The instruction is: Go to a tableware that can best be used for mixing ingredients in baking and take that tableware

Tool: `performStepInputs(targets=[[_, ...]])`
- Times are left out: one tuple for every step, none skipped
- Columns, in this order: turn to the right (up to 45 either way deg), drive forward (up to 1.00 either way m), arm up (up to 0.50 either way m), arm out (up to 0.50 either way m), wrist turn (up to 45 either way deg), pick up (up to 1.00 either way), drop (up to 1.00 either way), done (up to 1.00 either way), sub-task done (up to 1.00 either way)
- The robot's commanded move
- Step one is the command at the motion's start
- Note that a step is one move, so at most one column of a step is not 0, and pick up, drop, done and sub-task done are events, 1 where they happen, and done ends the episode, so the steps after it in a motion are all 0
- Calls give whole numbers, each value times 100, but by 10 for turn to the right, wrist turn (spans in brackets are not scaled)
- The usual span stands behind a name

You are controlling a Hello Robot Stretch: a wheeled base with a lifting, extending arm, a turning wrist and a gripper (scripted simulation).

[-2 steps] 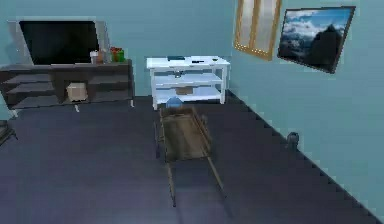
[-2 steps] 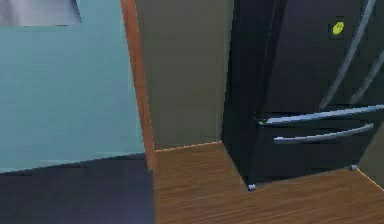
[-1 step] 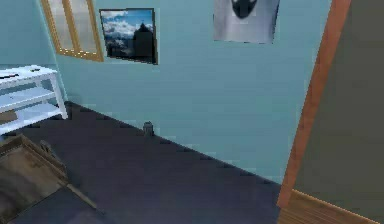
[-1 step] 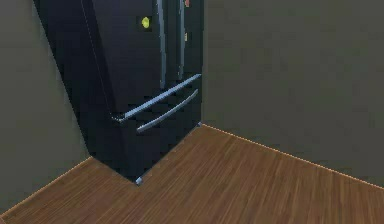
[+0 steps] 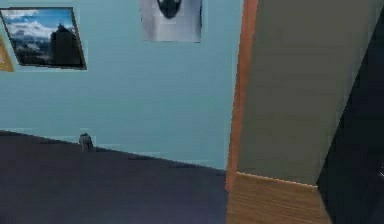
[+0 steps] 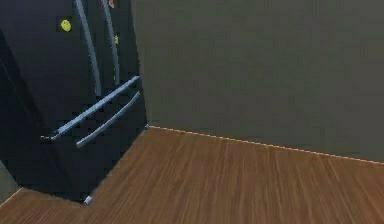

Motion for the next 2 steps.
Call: performStepInputs(targets=[[0, 10, 0, 0, 0, 0, 0, 0, 0], [-450, 0, 0, 0, 0, 0, 0, 0, 0]])
